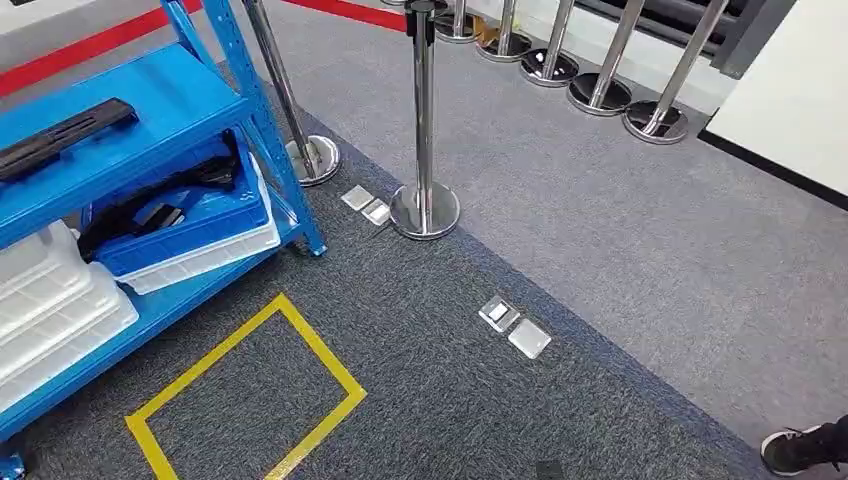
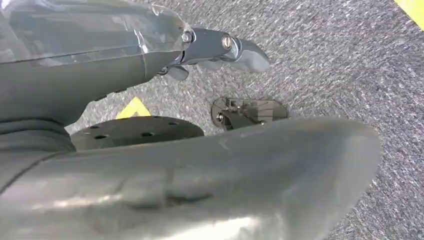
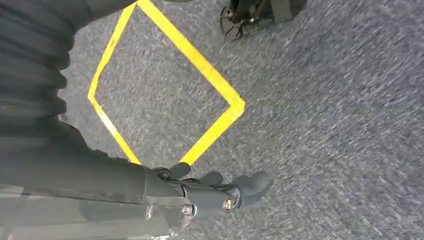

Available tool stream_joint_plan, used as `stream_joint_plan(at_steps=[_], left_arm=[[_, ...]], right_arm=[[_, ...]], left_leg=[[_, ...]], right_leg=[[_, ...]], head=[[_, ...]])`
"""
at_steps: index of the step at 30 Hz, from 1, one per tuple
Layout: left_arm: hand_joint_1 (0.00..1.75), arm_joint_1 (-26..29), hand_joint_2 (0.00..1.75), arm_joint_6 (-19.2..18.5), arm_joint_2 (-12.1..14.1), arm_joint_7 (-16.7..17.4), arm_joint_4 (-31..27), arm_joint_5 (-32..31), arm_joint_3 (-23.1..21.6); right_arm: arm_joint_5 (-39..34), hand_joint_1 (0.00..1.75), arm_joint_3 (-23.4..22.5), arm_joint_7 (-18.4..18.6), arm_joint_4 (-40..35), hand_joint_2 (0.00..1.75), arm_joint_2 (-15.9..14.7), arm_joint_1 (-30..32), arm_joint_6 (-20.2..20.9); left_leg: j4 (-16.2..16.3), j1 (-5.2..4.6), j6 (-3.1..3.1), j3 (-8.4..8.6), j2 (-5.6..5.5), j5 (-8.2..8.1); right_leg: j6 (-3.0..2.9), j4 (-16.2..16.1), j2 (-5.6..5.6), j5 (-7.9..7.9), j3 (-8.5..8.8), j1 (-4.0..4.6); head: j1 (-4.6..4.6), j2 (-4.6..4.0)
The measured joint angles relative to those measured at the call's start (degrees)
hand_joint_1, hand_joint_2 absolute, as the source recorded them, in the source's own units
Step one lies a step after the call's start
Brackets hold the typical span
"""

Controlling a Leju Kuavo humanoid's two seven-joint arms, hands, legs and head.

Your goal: Take the parts from the cabinet and place them on the table.

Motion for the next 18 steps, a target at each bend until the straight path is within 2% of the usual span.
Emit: stream_joint_plan(at_steps=[1, 2, 4, 5, 6, 7, 8, 9, 10, 11, 14, 15, 16, 17, 18], left_arm=[[0.00, 0.0, 0.00, 0.0, 0.0, 0.0, 0.0, 0.0, 0.0], [0.00, -0.2, 0.00, 0.0, 0.0, 0.0, 0.0, -0.1, 0.0], [0.00, -0.3, 0.00, 0.0, 0.0, 0.0, 0.0, -0.2, 0.0], [0.00, -0.2, 0.00, 0.0, 0.0, 0.1, 0.0, -0.3, 0.0], [0.00, -0.1, 0.00, 0.0, 0.0, 0.1, 0.0, -0.3, 0.0], [0.00, 0.0, 0.00, 0.0, 0.0, 0.1, 0.0, -0.4, 0.0], [0.00, 0.0, 0.00, 0.0, 0.0, 0.1, 0.0, -0.4, 0.0], [0.00, -0.1, 0.00, 0.0, 0.0, 0.1, 0.0, -0.5, 0.0], [0.00, -0.1, 0.00, 0.0, 0.0, 0.1, 0.0, -0.5, 0.0], [0.00, -0.2, 0.00, 0.0, 0.0, 0.1, 0.0, -0.5, 0.0], [0.00, 0.0, 0.00, 0.0, 0.0, 0.2, 0.0, -0.5, 0.0], [0.00, 0.0, 0.00, 0.0, 0.0, 0.2, 0.0, -0.5, 0.0], [0.00, 0.0, 0.00, 0.0, 0.0, 0.2, -0.1, -0.5, 0.0], [0.00, -0.1, 0.00, 0.0, 0.0, 0.2, -0.2, -0.5, 0.0], [0.00, -0.2, 0.00, 0.0, 0.0, 0.2, -0.2, -0.5, 0.0]], right_arm=[[0.0, 0.00, 0.1, 0.0, 0.0, 1.75, -0.1, 0.0, 0.0], [0.0, 0.00, 0.2, 0.0, 0.0, 1.75, 0.0, -0.1, 0.0], [0.0, 0.00, 0.3, 0.0, 0.0, 1.75, 0.0, 0.0, 0.0], [0.0, 0.00, 0.3, 0.1, 0.0, 1.75, -0.1, 0.1, 0.0], [0.0, 0.00, 0.4, 0.1, 0.0, 1.75, -0.2, 0.1, 0.0], [0.0, 0.00, 0.5, 0.1, 0.0, 1.75, -0.2, 0.1, 0.0], [0.0, 0.00, 0.7, 0.1, 0.0, 1.75, -0.2, 0.1, 0.0], [0.0, 0.00, 0.9, 0.1, 0.0, 1.75, -0.2, 0.0, 0.0], [0.0, 0.00, 1.0, 0.1, 0.0, 1.75, -0.2, 0.0, 0.0], [0.0, 0.00, 1.1, 0.1, 0.0, 1.75, -0.2, 0.0, 0.0], [0.0, 0.00, 1.3, 0.2, 0.0, 1.75, -0.1, 0.0, 0.0], [0.0, 0.00, 1.3, 0.2, 0.0, 1.75, -0.1, -0.2, 0.0], [0.0, 0.00, 1.4, 0.2, 0.0, 1.75, -0.2, -0.2, 0.0], [0.0, 0.00, 1.5, 0.2, 0.0, 1.75, -0.2, -0.3, 0.0], [0.0, 0.00, 1.6, 0.2, 0.0, 1.75, -0.2, -0.2, 0.0]], left_leg=[[1.1, -0.03, -0.33, -0.03, 1.35, -0.82], [3.9, -0.02, -0.73, -1.36, 2.53, -2.61], [12.8, 0.23, -1.24, -5.70, 3.15, -6.78], [16.6, 0.33, -1.37, -7.71, 3.21, -7.96], [17.8, 0.39, -1.40, -8.50, 3.27, -7.65], [16.2, 0.41, -1.32, -7.84, 3.39, -6.00], [12.4, 0.41, -1.18, -6.05, 3.54, -3.57], [6.5, 0.39, -0.91, -3.28, 3.92, -0.51], [1.5, 0.28, -0.54, -0.93, 5.05, 1.49], [0.3, -0.22, -0.38, -0.36, 5.90, 0.59], [0.1, -0.55, 0.34, -0.70, 5.09, 0.56], [-0.5, -0.58, 0.81, -0.48, 4.74, 0.78], [-1.4, 0.05, 1.32, 0.16, 4.68, 1.29], [-1.6, 0.04, 1.67, 0.30, 4.45, 1.38], [-1.6, 0.03, 2.03, 0.29, 4.34, 1.37]], right_leg=[[-0.19, -0.2, -0.40, 0.09, 0.17, -0.04], [-0.40, -0.2, -0.75, 0.05, 0.22, -0.05], [-0.64, -0.2, -1.80, -0.09, 0.22, 0.09], [-0.72, -0.1, -2.33, -0.17, 0.22, 0.13], [-0.73, -0.1, -2.68, -0.23, 0.26, 0.13], [-0.68, -0.1, -3.03, -0.31, 0.40, 0.12], [-0.60, -0.1, -3.31, -0.43, 0.59, 0.09], [-0.45, -0.1, -3.64, -0.61, 0.92, 0.06], [-0.26, -0.2, -3.93, -0.77, 1.21, 0.07], [0.04, -0.1, -4.17, -0.96, 1.30, 0.41], [0.81, -0.5, -4.92, -1.01, 1.60, 0.23], [1.25, -0.7, -5.18, -1.00, 1.99, 0.35], [1.59, -0.2, -4.01, -1.79, 2.13, 0.04], [1.51, 1.9, -2.75, -3.34, 1.27, 0.09], [1.42, 5.7, -2.06, -5.56, -0.60, 0.11]], head=[[-0.09, 0.00], [-0.94, 0.00], [-1.03, 0.00], [-1.03, 0.00], [-1.03, 0.00], [-1.03, 0.00], [-1.03, 0.00], [-1.05, 0.00], [-1.05, 0.00], [-1.01, 0.00], [-0.87, 0.00], [-0.92, 0.00], [-0.77, 0.00], [-0.70, 0.00], [-0.35, 0.00]])
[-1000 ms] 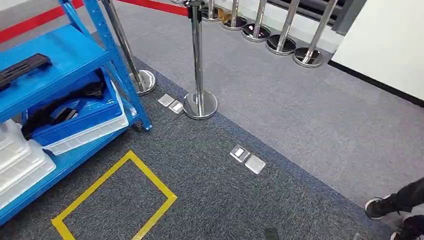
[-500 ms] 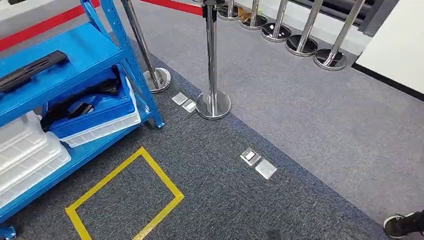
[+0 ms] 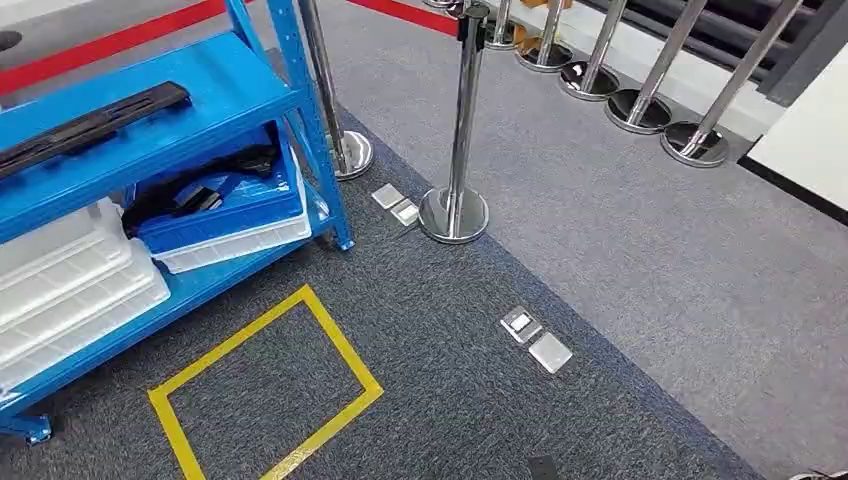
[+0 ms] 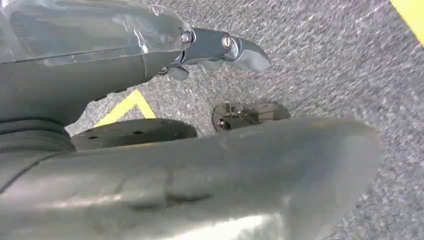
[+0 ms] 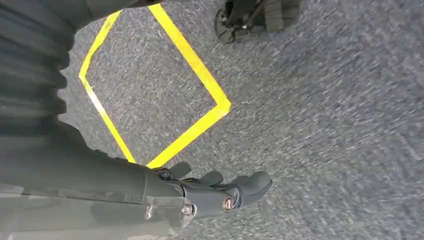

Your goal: Take the parts from the cabinet and place them on the table.

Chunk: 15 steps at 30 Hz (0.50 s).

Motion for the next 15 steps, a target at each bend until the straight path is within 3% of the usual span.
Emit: stream_joint_plan(at_steps=[2, 3, 4, 6, 7, 8, 9, 12, 13, 14, 15], left_arm=[[0.00, 0.1, 0.00, 0.0, 0.0, 0.0, 0.0, 0.0, 0.0], [0.00, 0.1, 0.00, 0.0, 0.0, 0.0, 0.0, 0.0, 0.0], [0.00, 0.2, 0.00, 0.0, 0.0, 0.1, 0.0, 0.0, 0.0], [0.00, 0.2, 0.00, 0.0, 0.0, 0.1, -0.1, 0.0, 0.0], [0.00, 0.2, 0.00, 0.0, 0.0, 0.1, -0.2, 0.0, 0.0], [0.00, 0.1, 0.00, 0.0, 0.0, 0.1, -0.2, 0.0, 0.0], [0.00, 0.1, 0.00, 0.0, 0.0, 0.1, -0.2, 0.0, 0.0], [0.00, 0.2, 0.00, 0.0, 0.0, 0.1, -0.2, -0.1, 0.0], [0.00, 0.2, 0.00, 0.0, 0.0, 0.1, -0.2, -0.1, 0.0], [0.00, 0.2, 0.00, 0.0, 0.0, 0.1, -0.2, -0.1, 0.0], [0.00, 0.1, 0.00, 0.0, 0.0, 0.1, -0.2, -0.1, 0.0]], right_arm=[[-0.1, 0.00, 0.1, 0.2, 0.0, 1.75, 0.0, 0.2, 0.0], [-0.1, 0.00, 0.1, 0.2, 0.0, 1.75, 0.0, 0.3, 0.0], [-0.1, 0.00, 0.1, 0.2, 0.0, 1.75, 0.0, 0.5, 0.1], [-0.1, 0.00, 0.2, 0.3, 0.0, 1.75, 0.0, 0.5, 0.1], [-0.1, 0.00, 0.2, 0.3, 0.0, 1.75, -0.1, 0.4, 0.1], [-0.1, 0.00, 0.2, 0.5, 0.0, 1.75, -0.1, 0.5, 0.1], [-0.1, 0.00, 0.2, 0.6, 0.0, 1.75, -0.1, 0.5, 0.1], [-0.2, 0.00, 0.6, 1.0, 0.0, 1.75, -0.1, 0.5, 0.0], [-0.1, 0.00, 0.6, 1.0, 0.0, 1.75, -0.1, 0.4, 0.1], [0.0, 0.00, 0.7, 1.0, 0.0, 1.75, -0.1, 0.3, 0.1], [0.0, 0.00, 0.8, 1.0, 0.0, 1.75, -0.1, 0.3, 0.0]], left_leg=[[0.1, -0.18, 0.22, 0.03, -0.55, -0.14], [0.2, -0.22, 0.26, 0.04, -0.95, -0.18], [0.3, -0.22, 0.25, 0.10, -1.41, -0.27], [0.6, -0.16, -0.05, 0.40, -2.40, -0.61], [0.9, -0.11, -0.30, 0.46, -2.80, -0.89], [1.1, -0.14, -0.62, 0.15, -2.94, -1.10], [1.8, -0.37, -1.00, -0.27, -3.46, -1.31], [1.4, 0.12, -2.01, -0.40, -4.39, -0.97], [1.9, 0.24, -2.30, -0.41, -4.23, -1.48], [3.5, -0.02, -2.65, -0.97, -2.76, -2.65], [7.1, 0.11, -3.00, -2.74, -1.96, -4.72]], right_leg=[[0.17, 9.2, 0.50, -3.56, -4.63, 0.00], [0.22, 11.0, 0.51, -3.52, -5.75, 0.00], [0.23, 10.3, 0.51, -2.07, -5.66, -0.01], [0.03, 1.5, 0.92, 3.74, -2.03, -0.10], [-0.10, -3.4, 1.80, 6.15, 0.04, -0.15], [-0.27, -4.6, 3.75, 4.97, 0.68, -0.22], [-0.32, -5.5, 3.87, 5.17, 0.62, -0.17], [-1.13, -5.5, 2.86, 5.29, 0.60, 0.25], [-1.58, -6.0, 2.18, 5.59, 0.83, -0.23], [-1.74, -6.2, 1.87, 5.64, 0.97, -0.22], [-1.91, -6.2, 1.33, 5.57, 1.01, -0.22]], head=[[0.48, 0.00], [0.46, 0.00], [0.46, 0.00], [0.48, 0.00], [0.50, 0.00], [0.44, 0.00], [0.37, 0.00], [0.26, 0.00], [0.35, 0.00], [-0.08, 0.00], [-0.68, 0.00]])
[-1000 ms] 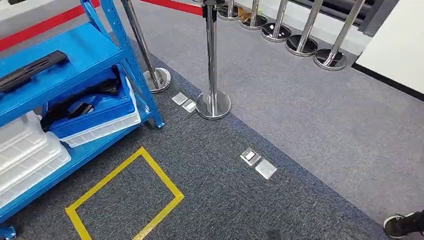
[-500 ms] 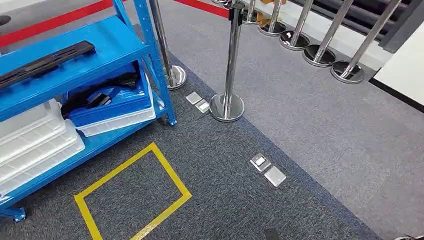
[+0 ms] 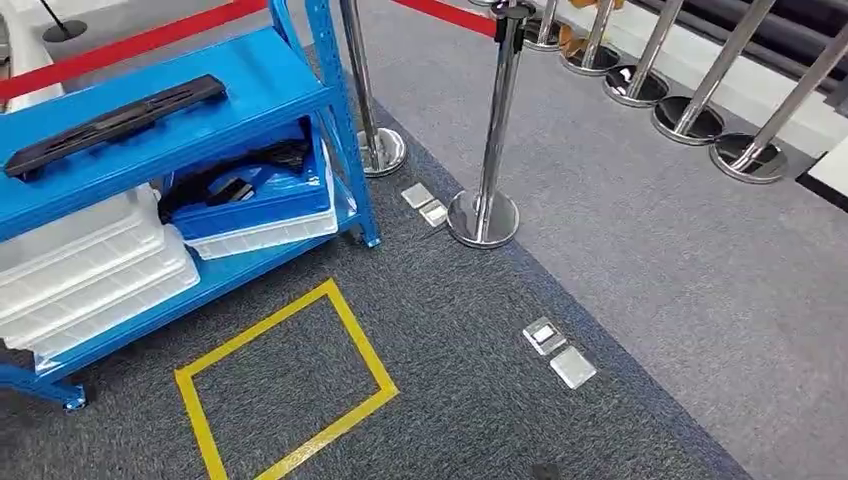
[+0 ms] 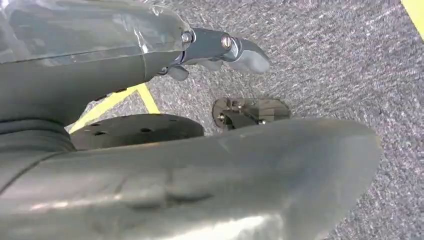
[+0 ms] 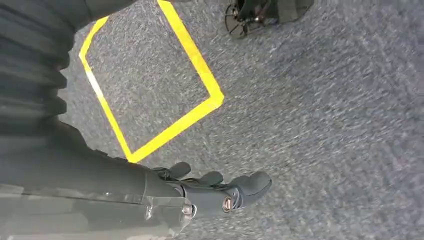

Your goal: Take the parts from the cabinet and place them on the table.

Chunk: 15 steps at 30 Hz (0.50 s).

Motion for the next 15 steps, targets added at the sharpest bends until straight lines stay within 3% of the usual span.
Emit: stream_joint_plan(at_steps=[2, 3, 4, 5, 7, 8, 9, 12, 13, 14, 15], left_arm=[[0.00, 0.1, 0.00, -0.1, 0.0, 0.0, 0.0, 0.0, 0.0], [0.00, 0.2, 0.00, -0.1, 0.0, 0.0, 0.0, 0.0, 0.0], [0.00, 0.3, 0.00, -0.2, 0.0, 0.0, 0.0, 0.0, 0.0], [0.00, 0.4, 0.00, -0.2, 0.0, 0.0, 0.0, -0.1, 0.0], [0.00, 0.4, 0.00, -0.2, 0.0, 0.1, 0.0, -0.4, 0.0], [0.00, 0.3, 0.00, -0.3, 0.0, 0.1, 0.0, -0.4, 0.0], [0.00, 0.2, 0.00, -0.3, 0.0, 0.1, 0.0, -0.4, 0.0], [0.00, 0.4, 0.00, -0.3, 0.0, 0.1, 0.0, -0.4, 0.0], [0.00, 0.4, 0.00, -0.3, 0.0, 0.1, 0.0, -0.4, 0.0], [0.00, 0.3, 0.00, -0.3, 0.0, 0.1, 0.0, -0.4, 0.0], [0.00, 0.2, 0.00, -0.3, 0.0, 0.1, 0.0, -0.4, 0.0]], right_arm=[[0.0, 0.00, 0.1, 0.3, 0.0, 1.75, 0.1, 0.1, 0.0], [0.0, 0.00, 0.1, 0.3, 0.0, 1.75, 0.0, 0.1, 0.0], [0.0, 0.00, 0.1, 0.4, 0.0, 1.75, 0.0, 0.1, 0.0], [0.0, 0.00, 0.2, 0.4, 0.0, 1.75, 0.0, 0.1, 0.0], [-0.2, 0.00, 0.3, 0.5, 0.0, 1.75, 0.1, 0.1, 0.0], [-0.2, 0.00, 0.4, 0.5, 0.0, 1.75, 0.1, 0.1, 0.0], [-0.2, 0.00, 0.5, 0.5, 0.0, 1.75, 0.1, 0.0, -0.1], [-0.2, 0.00, 0.7, 0.6, 0.0, 1.75, 0.1, 0.0, 0.0], [-0.2, 0.00, 0.8, 0.6, 0.0, 1.75, 0.1, -0.1, 0.0], [-0.2, 0.00, 0.9, 0.6, 0.0, 1.75, 0.1, -0.1, -0.1], [-0.2, 0.00, 0.9, 0.5, 0.0, 1.75, 0.1, -0.2, -0.1]], left_leg=[[9.1, 0.28, -0.52, -4.53, 0.70, -3.84], [11.7, 0.38, -0.65, -6.00, 0.82, -4.23], [11.5, 0.44, -0.66, -6.05, 0.96, -3.19], [8.7, 0.50, -0.60, -4.78, 1.10, -1.12], [-1.6, 0.50, -0.26, 0.20, 2.01, 4.30], [-5.2, 0.38, -0.03, 1.64, 3.75, 4.48], [-5.7, -0.21, 0.21, 1.70, 3.71, 4.39], [-5.5, -0.51, 1.14, 1.47, 2.77, 4.30], [-6.6, 0.04, 1.85, 2.04, 2.30, 4.82], [-6.9, 0.05, 2.19, 2.34, 2.28, 4.93], [-6.9, 0.07, 2.74, 2.36, 2.18, 4.97]], right_leg=[[-0.15, 0.0, -1.16, -0.18, 0.06, 0.12], [-0.23, 0.0, -1.62, -0.24, 0.07, 0.13], [-0.18, 0.0, -2.02, -0.32, 0.18, 0.11], [-0.09, 0.0, -2.32, -0.46, 0.35, 0.08], [0.22, 0.0, -2.93, -0.82, 1.01, 0.01], [0.42, 0.0, -3.18, -0.95, 1.17, 0.04], [0.78, 0.1, -3.35, -1.17, 1.17, 0.40], [1.66, -0.5, -4.04, -1.11, 1.65, 0.18], [2.14, -0.3, -3.97, -1.57, 1.90, 0.15], [2.21, 0.9, -2.63, -2.49, 1.71, 0.00], [2.07, 4.1, -1.64, -4.70, 0.17, 0.10]], head=[[-0.04, 0.00], [-0.04, 0.00], [-0.04, 0.00], [-0.09, 0.00], [-0.06, 0.00], [-0.04, 0.00], [-0.11, 0.00], [0.09, 0.00], [0.09, 0.00], [0.29, 0.00], [0.44, 0.00]])
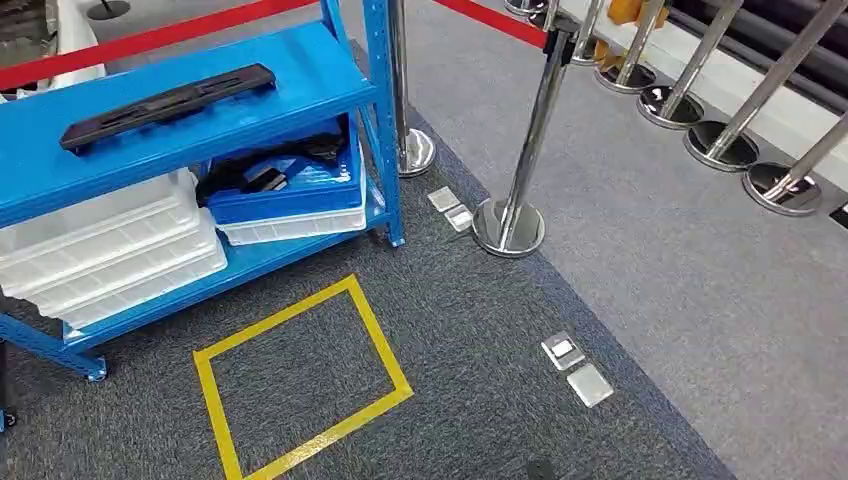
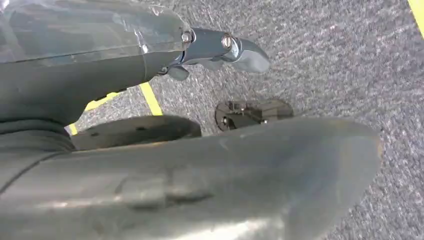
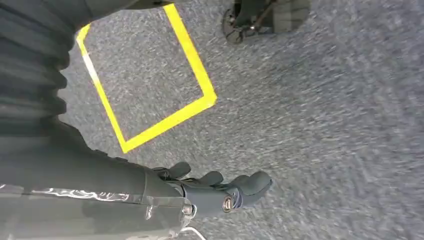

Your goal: Take the parts from the cabinet and place them on the table.

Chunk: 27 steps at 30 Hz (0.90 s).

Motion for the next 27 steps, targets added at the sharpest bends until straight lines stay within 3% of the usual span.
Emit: stream_joint_plan(at_steps=[2, 3, 4, 5, 6, 7, 8, 9, 12, 13, 14, 15, 17, 18, 19, 20, 21, 23, 24, 27], left_arm=[[0.00, 0.0, 0.00, 0.0, 0.0, 0.0, 0.0, 0.0, 0.0], [0.00, 0.0, 0.00, 0.0, 0.0, 0.0, 0.0, 0.0, 0.0], [0.00, 0.1, 0.00, 0.0, 0.0, 0.0, 0.0, 0.0, 0.0], [0.00, 0.1, 0.00, 0.0, 0.0, 0.0, 0.0, 0.0, 0.0], [0.00, 0.1, 0.00, 0.0, 0.0, 0.0, 0.0, 0.0, 0.0], [0.00, 0.0, 0.00, 0.0, 0.0, 0.0, 0.0, 0.0, 0.0], [0.00, 0.1, 0.00, 0.0, 0.0, 0.0, 0.0, 0.0, 0.0], [0.00, -0.1, 0.00, 0.0, 0.0, 0.0, -0.1, 0.0, 0.0], [0.00, 0.0, 0.00, 0.0, 0.0, 0.0, -0.1, 0.0, 0.0], [0.00, 0.1, 0.00, 0.0, 0.0, 0.0, -0.1, 0.0, 0.0], [0.00, 0.2, 0.00, 0.0, 0.0, 0.0, -0.1, 0.0, 0.0], [0.00, 0.1, 0.00, 0.0, 0.0, 0.0, -0.1, 0.0, 0.0], [0.00, 0.1, 0.00, 0.0, 0.0, 0.0, -0.1, 0.0, 0.0], [0.00, 0.2, 0.00, 0.0, 0.0, 0.0, -0.1, 0.0, 0.0], [0.00, 0.3, 0.00, 0.0, 0.0, 0.0, -0.1, 0.0, 0.0], [0.00, 0.4, 0.00, 0.0, 0.1, 0.0, -0.1, 0.0, 0.0], [0.00, 0.4, 0.00, 0.0, 0.1, 0.1, -0.1, 0.0, 0.0], [0.00, 0.3, 0.00, 0.0, 0.1, 0.1, -0.1, 0.0, 0.0], [0.00, 0.2, 0.00, 0.0, 0.1, 0.1, -0.1, 0.0, 0.0], [0.00, 0.4, 0.00, 0.0, 0.1, 0.2, -0.2, -0.1, 0.0]], right_arm=[[0.0, 0.00, 0.0, 0.0, 0.0, 1.75, 0.0, 0.1, 0.0], [0.0, 0.00, 0.0, 0.0, 0.0, 1.75, 0.0, 0.2, 0.0], [0.0, 0.00, 0.1, 0.1, 0.0, 1.75, 0.0, 0.4, 0.0], [0.0, 0.00, 0.1, 0.1, 0.0, 1.75, 0.0, 0.5, 0.0], [0.0, 0.00, 0.2, 0.1, 0.0, 1.75, 0.0, 0.5, 0.0], [0.0, 0.00, 0.2, 0.1, 0.0, 1.75, 0.0, 0.4, 0.0], [0.0, 0.00, 0.3, 0.1, 0.0, 1.75, 0.0, 0.5, 0.0], [0.0, 0.00, 0.3, 0.2, 0.0, 1.75, 0.0, 0.5, 0.0], [-0.1, 0.00, 0.5, 0.3, 0.0, 1.75, -0.1, 0.4, 0.0], [0.0, 0.00, 0.5, 0.3, 0.0, 1.75, 0.0, 0.4, 0.0], [0.0, 0.00, 0.6, 0.3, 0.0, 1.75, 0.0, 0.3, 0.0], [0.0, 0.00, 0.7, 0.3, 0.0, 1.75, 0.0, 0.3, 0.0], [0.0, 0.00, 0.8, 0.5, 0.0, 1.75, 0.0, 0.4, 0.0], [0.0, 0.00, 0.8, 0.6, 0.0, 1.75, 0.0, 0.5, 0.0], [0.0, 0.00, 0.8, 0.7, 0.0, 1.75, -0.1, 0.5, 0.0], [0.0, 0.00, 0.8, 0.7, 0.0, 1.75, -0.1, 0.5, 0.0], [0.0, 0.00, 0.8, 0.8, 0.0, 1.75, -0.1, 0.4, 0.0], [0.0, 0.00, 0.9, 0.8, 0.0, 1.75, 0.0, 0.4, 0.0], [0.0, 0.00, 0.9, 0.8, 0.0, 1.75, 0.0, 0.3, 0.0], [0.0, 0.00, 0.9, 0.9, 0.0, 1.75, 0.0, 0.1, 0.0]], left_leg=[[0.0, -0.17, 0.23, -0.01, -0.48, -0.12], [0.1, -0.28, 0.31, 0.00, -0.87, -0.17], [0.2, -0.30, 0.32, 0.04, -1.35, -0.21], [0.3, -0.29, 0.32, 0.13, -1.83, -0.28], [0.4, -0.26, 0.17, 0.27, -2.32, -0.44], [0.7, -0.22, -0.08, 0.43, -2.79, -0.68], [1.0, -0.14, -0.39, 0.33, -3.07, -0.98], [1.7, -0.57, -0.85, -0.06, -3.35, -1.30], [1.3, -0.02, -1.72, -0.26, -4.28, -0.97], [1.5, -0.09, -2.10, -0.33, -4.66, -1.11], [2.4, -0.06, -2.34, -0.31, -3.79, -1.80], [4.9, -0.12, -2.78, -1.54, -2.41, -3.51], [13.0, 0.18, -3.44, -5.58, -1.58, -7.43], [17.0, 0.29, -3.65, -7.63, -1.41, -8.74], [18.7, 0.38, -3.74, -8.65, -1.26, -8.64], [17.3, 0.43, -3.70, -8.04, -1.13, -7.10], [13.7, 0.42, -3.60, -6.32, -1.01, -4.78], [3.2, 0.35, -3.05, -1.15, 0.22, 0.15], [1.5, -0.16, -2.70, -0.63, 1.27, -0.73], [1.6, -0.54, -1.70, -0.91, 0.40, -0.66]], right_leg=[[0.04, 8.9, 0.78, -4.09, -4.38, 0.08], [0.08, 12.4, 0.85, -4.97, -6.26, 0.10], [0.07, 13.2, 0.85, -4.20, -6.90, 0.09], [0.03, 11.3, 0.85, -2.39, -6.27, 0.08], [-0.07, 7.1, 0.97, 0.46, -4.53, 0.04], [-0.22, 1.5, 1.56, 3.62, -2.12, -0.02], [-0.39, -2.5, 3.10, 4.76, -0.71, -0.12], [-0.34, -3.5, 4.09, 3.98, -0.23, -0.06], [-0.99, -3.2, 3.37, 4.01, -0.36, 0.40], [-1.47, -3.7, 2.81, 4.32, -0.21, -0.04], [-1.70, -3.9, 2.28, 4.46, -0.05, -0.20], [-1.97, -4.1, 1.93, 4.45, 0.02, -0.25], [-2.15, -4.0, 0.84, 4.34, 0.05, -0.14], [-2.18, -4.0, 0.27, 4.27, 0.05, -0.09], [-2.16, -4.0, -0.16, 4.19, 0.08, -0.08], [-2.12, -4.0, -0.54, 4.08, 0.24, -0.08], [-2.03, -4.0, -0.85, 3.95, 0.45, -0.09], [-1.72, -4.0, -1.48, 3.59, 1.09, -0.12], [-1.34, -4.0, -1.75, 3.33, 1.20, 0.26], [-0.49, -4.4, -2.19, 3.34, 1.50, 0.00]], head=[[0.63, 0.00], [0.59, 0.00], [0.59, 0.00], [0.63, 0.00], [0.63, 0.00], [0.63, 0.00], [0.61, 0.00], [0.50, 0.00], [0.39, 0.00], [0.41, 0.00], [0.44, 0.00], [-0.31, 0.00], [-0.59, 0.00], [-0.63, 0.00], [-0.63, 0.00], [-0.63, 0.00], [-0.63, 0.00], [-0.66, 0.00], [-0.61, 0.00], [-0.53, 0.00]])
